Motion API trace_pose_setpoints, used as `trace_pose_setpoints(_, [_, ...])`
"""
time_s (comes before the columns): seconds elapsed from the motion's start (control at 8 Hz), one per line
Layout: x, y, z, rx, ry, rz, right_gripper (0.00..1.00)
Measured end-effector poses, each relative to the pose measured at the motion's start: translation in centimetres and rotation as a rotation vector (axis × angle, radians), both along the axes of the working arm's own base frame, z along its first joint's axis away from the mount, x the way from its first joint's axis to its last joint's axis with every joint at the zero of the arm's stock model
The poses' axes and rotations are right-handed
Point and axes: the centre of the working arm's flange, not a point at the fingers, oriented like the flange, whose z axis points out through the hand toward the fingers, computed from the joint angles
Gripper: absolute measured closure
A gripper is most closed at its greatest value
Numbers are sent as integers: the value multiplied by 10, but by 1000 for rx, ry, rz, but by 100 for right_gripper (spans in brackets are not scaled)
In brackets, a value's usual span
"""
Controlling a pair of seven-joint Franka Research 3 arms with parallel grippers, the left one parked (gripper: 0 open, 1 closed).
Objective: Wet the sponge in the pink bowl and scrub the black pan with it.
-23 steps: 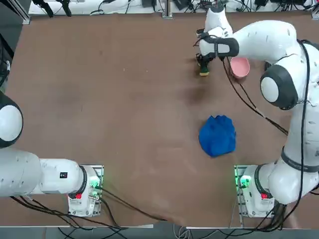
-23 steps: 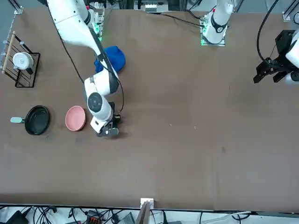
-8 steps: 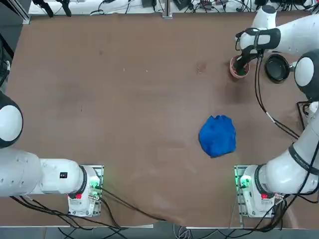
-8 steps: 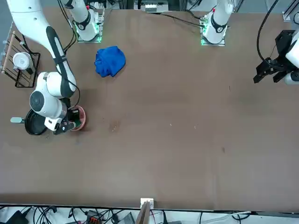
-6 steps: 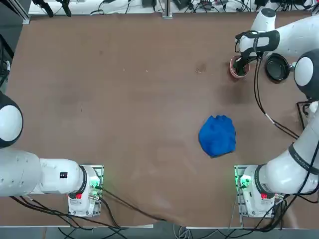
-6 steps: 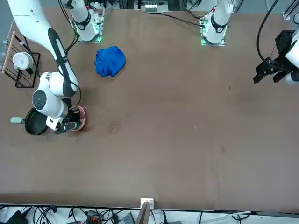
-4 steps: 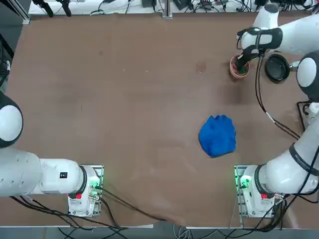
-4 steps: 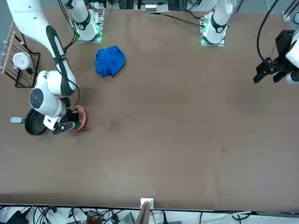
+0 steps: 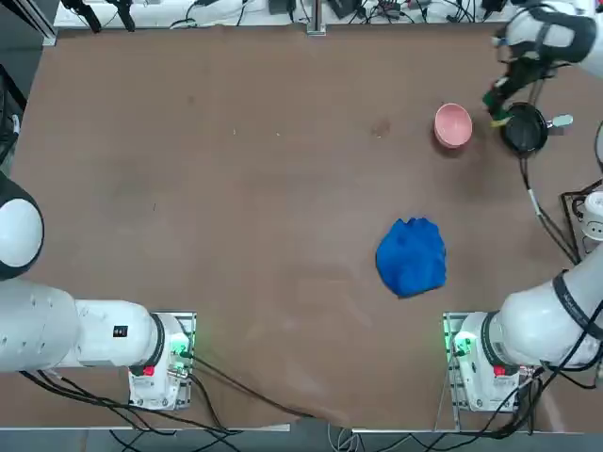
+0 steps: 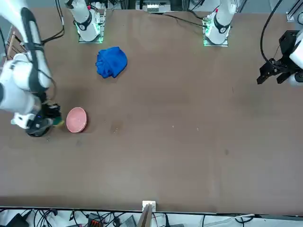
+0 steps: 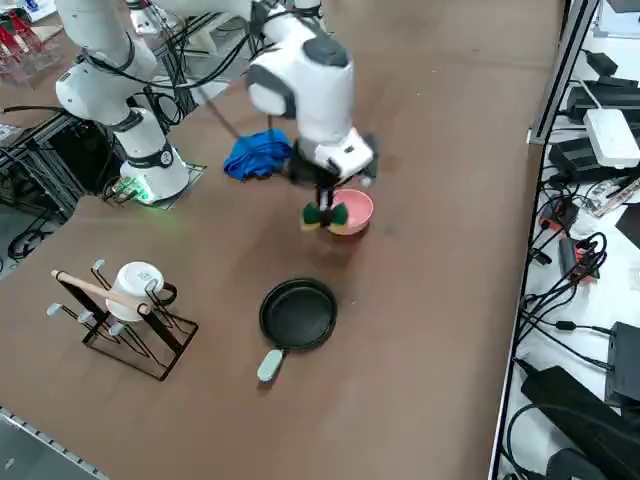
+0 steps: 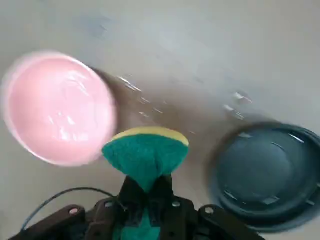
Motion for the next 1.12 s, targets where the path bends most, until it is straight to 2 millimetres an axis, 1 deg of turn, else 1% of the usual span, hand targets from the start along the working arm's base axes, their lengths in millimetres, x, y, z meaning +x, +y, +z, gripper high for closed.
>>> trace_pose_setpoints(0.12, [-7,-41,-10,10,7,9,92])
trace_pose_setpoints(0.25, [-10,-73,-22,18,15,10,92])
trace_pose_setpoints(0.38, [-12,-96,-37,23,19,5,92])
trace_pose_setpoints(0.5, [-15,-114,-53,24,18,3,92])
trace_pose_setpoints(0.62, [-18,-128,-68,24,14,1,92])
trace_pose_setpoints(0.75, [-20,-141,-79,24,10,0,92])
trace_pose_setpoints(1.12, [-11,-183,-92,16,-15,14,92])
